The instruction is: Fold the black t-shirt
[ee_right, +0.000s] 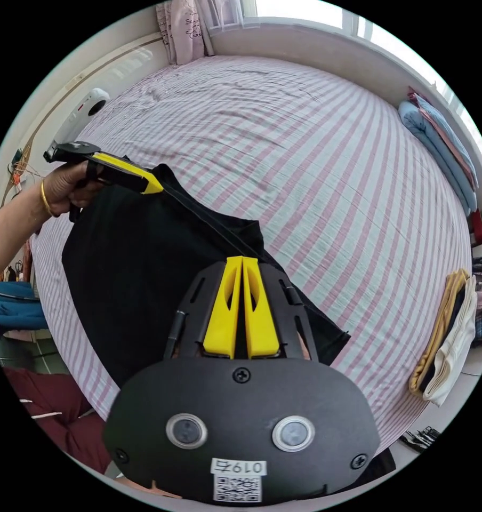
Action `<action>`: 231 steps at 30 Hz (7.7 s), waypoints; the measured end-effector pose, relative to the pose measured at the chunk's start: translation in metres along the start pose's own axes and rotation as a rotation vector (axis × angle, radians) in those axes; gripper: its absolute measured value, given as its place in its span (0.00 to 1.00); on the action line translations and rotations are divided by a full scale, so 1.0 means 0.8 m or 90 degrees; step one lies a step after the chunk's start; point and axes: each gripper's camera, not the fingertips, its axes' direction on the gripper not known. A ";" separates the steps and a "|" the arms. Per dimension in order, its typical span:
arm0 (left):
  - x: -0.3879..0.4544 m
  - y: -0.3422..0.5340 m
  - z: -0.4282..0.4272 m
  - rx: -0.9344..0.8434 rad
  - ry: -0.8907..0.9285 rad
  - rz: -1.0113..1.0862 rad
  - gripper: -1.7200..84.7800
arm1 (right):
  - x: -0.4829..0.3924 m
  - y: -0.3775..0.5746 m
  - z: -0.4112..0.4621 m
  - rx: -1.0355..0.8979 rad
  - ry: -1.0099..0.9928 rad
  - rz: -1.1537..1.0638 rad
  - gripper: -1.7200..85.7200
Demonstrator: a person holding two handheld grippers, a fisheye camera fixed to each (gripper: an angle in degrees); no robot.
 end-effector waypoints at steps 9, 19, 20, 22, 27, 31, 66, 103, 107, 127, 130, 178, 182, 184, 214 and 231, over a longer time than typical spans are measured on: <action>0.073 0.034 -0.097 0.050 -0.152 0.121 0.04 | -0.026 0.034 -0.107 0.051 0.137 -0.091 0.09; 0.138 -0.039 -0.144 0.005 -0.168 0.377 0.11 | -0.024 -0.059 -0.151 0.022 0.049 -0.288 0.10; 0.147 -0.049 -0.145 -0.013 -0.164 0.399 0.11 | -0.025 -0.065 -0.152 0.015 0.038 -0.300 0.10; 0.158 -0.062 -0.147 -0.033 -0.144 0.427 0.10 | -0.027 -0.085 -0.158 0.007 0.015 -0.326 0.09; 0.173 -0.090 -0.160 -0.061 -0.145 0.451 0.10 | -0.016 -0.118 -0.175 0.002 -0.022 -0.334 0.10; 0.174 -0.106 -0.170 -0.083 -0.151 0.452 0.09 | -0.004 -0.131 -0.181 -0.017 -0.039 -0.342 0.09; 0.114 -0.036 -0.287 -0.005 -0.178 0.370 0.03 | 0.085 -0.047 -0.230 -0.012 0.030 -0.220 0.10; -0.022 0.227 -0.267 0.062 -0.257 0.243 0.03 | 0.061 0.104 -0.146 -0.049 0.152 -0.182 0.01; -0.057 0.274 -0.255 0.060 -0.252 0.157 0.03 | 0.055 0.122 -0.125 -0.034 0.149 -0.106 0.01; -0.119 0.556 -0.211 0.120 -0.121 -0.023 0.05 | -0.002 0.446 -0.114 0.006 -0.046 0.168 0.11; -0.127 0.645 -0.194 0.102 -0.109 -0.083 0.07 | -0.022 0.511 -0.101 -0.023 -0.058 0.184 0.12; -0.244 0.690 -0.098 0.052 0.012 -0.009 0.03 | -0.020 0.521 -0.075 -0.069 -0.077 -0.004 0.06; -0.236 0.663 -0.096 -0.026 -0.003 0.040 0.03 | -0.025 0.513 -0.081 -0.104 -0.086 -0.060 0.03; -0.231 0.653 -0.085 -0.062 -0.014 0.049 0.03 | -0.036 0.506 -0.072 -0.138 -0.080 -0.090 0.03; 0.005 0.671 -0.033 0.101 -0.275 -0.061 0.03 | -0.161 0.456 -0.204 -0.068 0.163 0.096 0.01; 0.023 0.776 -0.038 0.212 -0.156 -0.219 0.04 | -0.163 0.390 -0.346 0.009 0.010 0.095 0.02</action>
